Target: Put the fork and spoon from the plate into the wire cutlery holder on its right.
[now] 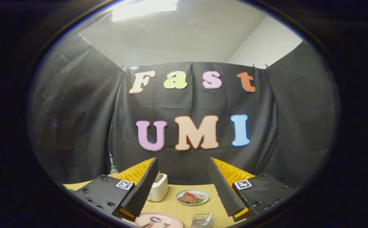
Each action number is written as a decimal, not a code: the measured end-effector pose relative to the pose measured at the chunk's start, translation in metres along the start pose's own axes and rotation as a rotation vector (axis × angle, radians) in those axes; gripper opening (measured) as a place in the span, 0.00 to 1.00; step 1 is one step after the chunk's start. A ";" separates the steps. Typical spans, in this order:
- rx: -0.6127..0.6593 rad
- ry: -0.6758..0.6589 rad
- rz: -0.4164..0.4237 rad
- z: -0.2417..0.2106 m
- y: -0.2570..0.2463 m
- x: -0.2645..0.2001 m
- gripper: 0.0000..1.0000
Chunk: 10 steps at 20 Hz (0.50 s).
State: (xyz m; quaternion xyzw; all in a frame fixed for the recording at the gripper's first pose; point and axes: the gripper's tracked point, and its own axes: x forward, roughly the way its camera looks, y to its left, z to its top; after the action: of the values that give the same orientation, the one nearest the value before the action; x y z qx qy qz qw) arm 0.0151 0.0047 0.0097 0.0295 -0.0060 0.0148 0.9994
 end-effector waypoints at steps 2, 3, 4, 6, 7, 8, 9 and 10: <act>-0.017 0.005 0.008 -0.002 0.002 0.000 0.99; -0.025 0.006 0.010 -0.004 0.003 0.000 0.99; -0.026 0.008 0.013 -0.006 0.004 0.000 0.99; -0.018 0.016 0.022 -0.011 0.010 0.005 0.99; -0.016 0.021 0.028 -0.013 0.013 0.008 0.99; -0.022 0.027 0.032 -0.016 0.016 0.011 0.99; -0.034 0.035 0.038 -0.021 0.018 0.013 0.99; -0.047 0.044 0.047 -0.027 0.022 0.015 0.99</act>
State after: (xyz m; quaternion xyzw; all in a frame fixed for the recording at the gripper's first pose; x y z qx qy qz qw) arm 0.0295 0.0285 -0.0155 0.0055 0.0147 0.0390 0.9991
